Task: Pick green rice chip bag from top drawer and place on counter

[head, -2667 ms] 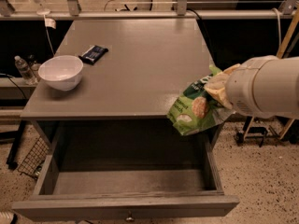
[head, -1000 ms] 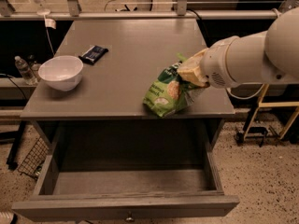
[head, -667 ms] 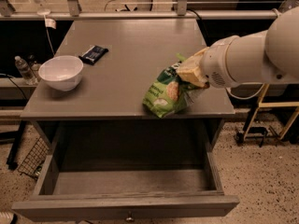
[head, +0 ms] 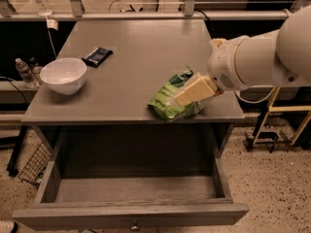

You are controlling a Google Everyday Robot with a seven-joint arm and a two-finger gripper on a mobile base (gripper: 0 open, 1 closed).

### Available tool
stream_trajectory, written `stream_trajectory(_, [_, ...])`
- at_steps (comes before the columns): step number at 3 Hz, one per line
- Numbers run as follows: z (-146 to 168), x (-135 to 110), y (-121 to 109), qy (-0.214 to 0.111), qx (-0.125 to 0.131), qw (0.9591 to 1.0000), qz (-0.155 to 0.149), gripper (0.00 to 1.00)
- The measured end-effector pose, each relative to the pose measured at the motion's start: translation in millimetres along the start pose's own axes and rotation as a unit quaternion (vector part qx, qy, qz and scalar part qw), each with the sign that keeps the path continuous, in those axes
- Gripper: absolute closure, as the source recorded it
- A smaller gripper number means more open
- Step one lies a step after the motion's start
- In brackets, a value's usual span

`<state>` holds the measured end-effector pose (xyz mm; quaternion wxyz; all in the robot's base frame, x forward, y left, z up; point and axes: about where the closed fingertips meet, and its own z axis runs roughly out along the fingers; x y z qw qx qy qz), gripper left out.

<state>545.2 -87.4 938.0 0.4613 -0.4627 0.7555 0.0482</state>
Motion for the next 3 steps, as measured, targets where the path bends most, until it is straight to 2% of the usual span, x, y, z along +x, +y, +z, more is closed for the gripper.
stream_trajectory(1, [-3.4,1.3,-4.6,0.019,0.011,0.9997,-0.015,0.0])
stream_trajectory(2, [-21.9,12.5,-29.5,0.04,0.041,0.9981,-0.022,0.0])
stream_trajectory(3, [-44.4,27.4,-56.2,0.051,0.069,0.9963,-0.012,0.0])
